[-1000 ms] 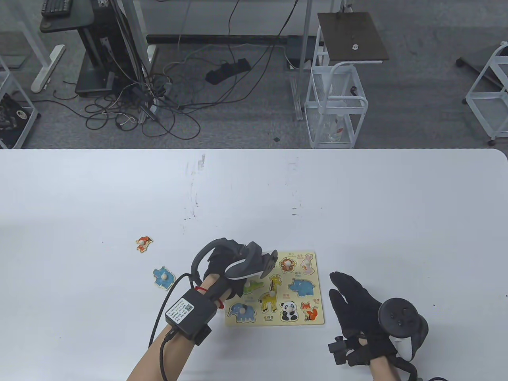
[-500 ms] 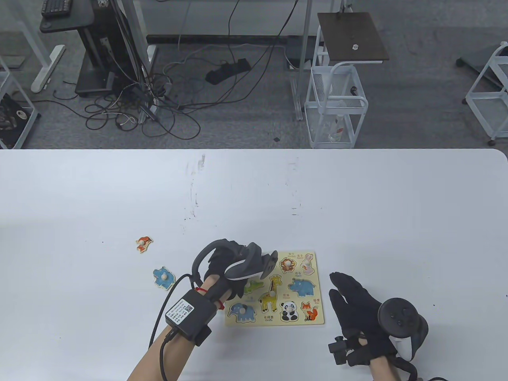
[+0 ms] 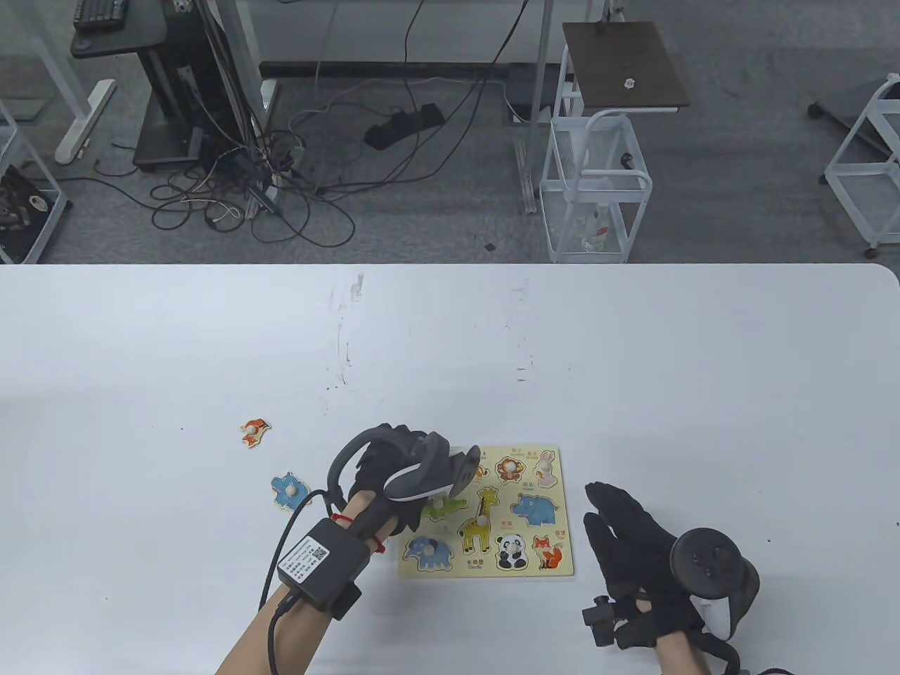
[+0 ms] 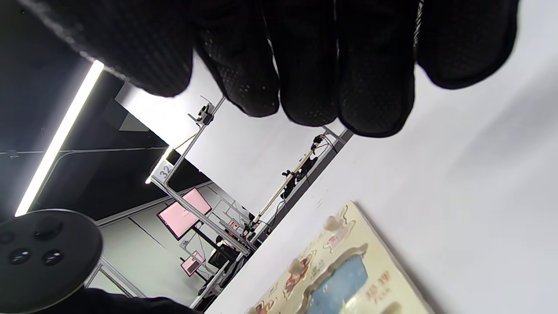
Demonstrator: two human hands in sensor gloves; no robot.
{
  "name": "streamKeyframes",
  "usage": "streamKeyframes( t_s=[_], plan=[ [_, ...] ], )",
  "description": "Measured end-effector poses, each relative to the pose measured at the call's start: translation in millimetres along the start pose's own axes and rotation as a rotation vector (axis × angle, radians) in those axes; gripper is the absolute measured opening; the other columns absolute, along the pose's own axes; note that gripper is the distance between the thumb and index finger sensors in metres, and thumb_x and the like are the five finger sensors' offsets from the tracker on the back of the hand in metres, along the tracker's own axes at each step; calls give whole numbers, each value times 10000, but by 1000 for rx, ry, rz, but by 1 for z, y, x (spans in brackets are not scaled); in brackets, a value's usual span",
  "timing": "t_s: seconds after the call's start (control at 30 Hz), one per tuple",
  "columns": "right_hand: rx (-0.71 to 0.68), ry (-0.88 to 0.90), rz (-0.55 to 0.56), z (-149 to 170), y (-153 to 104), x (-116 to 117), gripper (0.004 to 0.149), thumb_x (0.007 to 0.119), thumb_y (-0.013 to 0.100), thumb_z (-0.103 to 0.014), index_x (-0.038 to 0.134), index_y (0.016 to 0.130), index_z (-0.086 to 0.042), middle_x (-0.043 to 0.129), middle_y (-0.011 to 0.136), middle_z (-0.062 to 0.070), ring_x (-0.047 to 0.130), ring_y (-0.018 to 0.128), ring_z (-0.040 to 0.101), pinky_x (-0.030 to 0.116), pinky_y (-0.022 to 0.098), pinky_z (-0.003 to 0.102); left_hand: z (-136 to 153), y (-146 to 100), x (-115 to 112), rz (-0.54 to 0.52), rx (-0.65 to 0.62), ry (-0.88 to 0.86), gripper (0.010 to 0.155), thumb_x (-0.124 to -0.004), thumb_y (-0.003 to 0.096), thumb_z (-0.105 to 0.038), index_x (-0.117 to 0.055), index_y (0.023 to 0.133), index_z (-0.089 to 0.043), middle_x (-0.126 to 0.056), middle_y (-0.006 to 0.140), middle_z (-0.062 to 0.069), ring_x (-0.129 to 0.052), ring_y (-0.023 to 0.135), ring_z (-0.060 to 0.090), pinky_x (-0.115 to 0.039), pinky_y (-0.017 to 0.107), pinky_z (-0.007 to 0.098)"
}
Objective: Fit puzzle pieces into frame
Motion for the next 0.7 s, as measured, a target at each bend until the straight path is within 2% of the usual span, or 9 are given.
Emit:
streamKeyframes(
  t_s=[0.13,0.37,0.53,0.7],
  plan=[
    [-4,-1,2,0,0,0,584,802,410,-482,852,883,-144,838,895,160,943,685,484,711,513,663,30,-18,-3,12,56,-6,481,-930,363,-449,-899,838,-383,-997,863,-50,-1068,720,160,-791,681,447],
    [-17,-25,-21,-2,-3,4,582,800,411,-482,856,879,-141,842,891,160,945,682,483,713,512,663,86,-54,-37,99,178,11,466,-927,363,-457,-913,824,-388,-994,862,-45,-1064,717,163,-788,682,448],
    [-23,-24,-26,-3,-4,6,580,801,410,-481,856,879,-143,842,891,162,949,676,481,717,508,660,107,-67,-64,130,225,-13,485,-933,360,-450,-897,840,-400,-981,884,-42,-1059,730,167,-784,687,451],
    [-22,-24,-31,-4,-4,8,582,801,410,-480,858,878,-139,841,891,163,950,674,481,719,506,659,116,-67,-84,133,241,-42,495,-957,363,-392,-875,851,-413,-971,895,-49,-1057,733,157,-785,687,450]
  ],
)
Point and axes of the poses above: the tracker on the back of each hand, its own z axis roughly to the little-finger side, its own y axis roughly from the wrist to the fingertips, x = y × z, the point moved 5 cm from there along y, roughly from the wrist to the fingertips
